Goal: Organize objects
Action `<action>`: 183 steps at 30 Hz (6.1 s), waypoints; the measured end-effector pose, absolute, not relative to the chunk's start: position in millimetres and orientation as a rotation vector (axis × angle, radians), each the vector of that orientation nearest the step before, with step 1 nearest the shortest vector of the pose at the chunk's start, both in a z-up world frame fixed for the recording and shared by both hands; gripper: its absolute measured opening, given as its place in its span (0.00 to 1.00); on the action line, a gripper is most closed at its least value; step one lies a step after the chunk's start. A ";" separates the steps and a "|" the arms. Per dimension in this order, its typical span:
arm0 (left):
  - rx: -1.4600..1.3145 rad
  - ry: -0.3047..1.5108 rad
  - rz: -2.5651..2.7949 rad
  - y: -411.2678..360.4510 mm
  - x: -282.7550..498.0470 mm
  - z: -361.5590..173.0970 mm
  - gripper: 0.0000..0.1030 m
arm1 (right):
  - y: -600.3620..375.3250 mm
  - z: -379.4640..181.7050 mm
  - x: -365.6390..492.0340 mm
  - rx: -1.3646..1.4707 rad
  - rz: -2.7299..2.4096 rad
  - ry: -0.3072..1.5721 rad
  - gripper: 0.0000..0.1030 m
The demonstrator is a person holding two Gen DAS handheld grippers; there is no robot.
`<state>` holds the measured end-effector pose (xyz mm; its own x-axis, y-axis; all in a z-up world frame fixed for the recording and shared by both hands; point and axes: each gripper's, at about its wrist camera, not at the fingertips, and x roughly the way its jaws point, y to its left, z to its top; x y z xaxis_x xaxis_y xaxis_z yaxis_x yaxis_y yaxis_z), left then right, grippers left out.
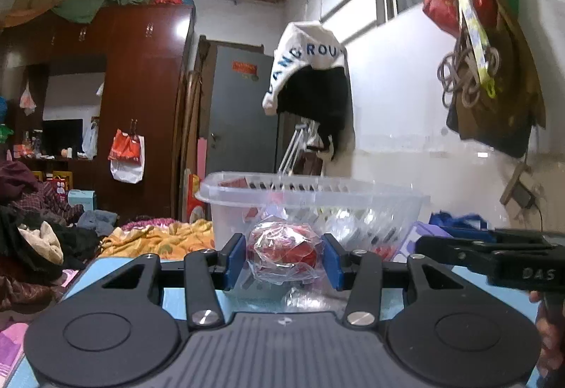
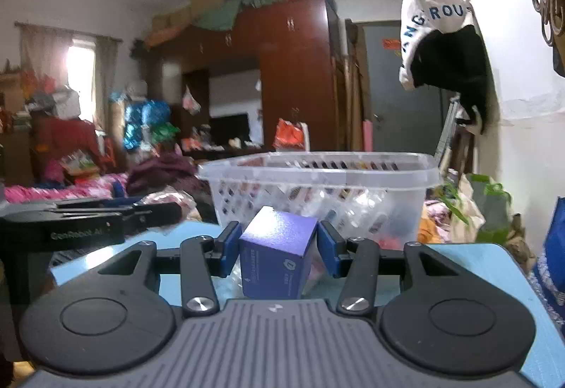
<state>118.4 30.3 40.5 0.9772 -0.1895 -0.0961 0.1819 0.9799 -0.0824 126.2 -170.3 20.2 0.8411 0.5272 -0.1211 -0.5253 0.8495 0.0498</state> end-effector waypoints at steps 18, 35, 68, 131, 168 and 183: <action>-0.182 0.368 -0.281 -10.1 305.5 142.8 0.85 | -169.8 116.8 267.4 -0.010 0.395 0.179 0.78; 0.057 0.567 -0.286 -14.0 229.0 43.2 0.89 | -198.2 66.5 176.6 0.097 0.502 0.253 1.00; -0.144 0.472 -0.110 55.9 183.5 19.8 0.63 | -110.7 10.6 224.0 0.089 0.480 0.626 0.94; -0.119 0.192 -0.266 27.7 139.1 73.2 0.63 | -185.1 39.1 123.5 0.113 0.543 0.186 0.74; -0.021 0.356 -0.139 8.9 246.5 121.3 1.00 | -159.1 101.8 198.1 -0.096 0.360 0.241 1.00; 0.058 0.392 -0.097 -4.0 237.8 108.5 1.00 | -165.2 89.7 218.4 -0.063 0.317 0.306 1.00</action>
<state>237.8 -4.0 108.5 0.9195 -0.0834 -0.3843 0.1057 0.9937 0.0372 218.4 -165.2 89.7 0.9044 0.2975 -0.3058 -0.3165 0.9485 -0.0132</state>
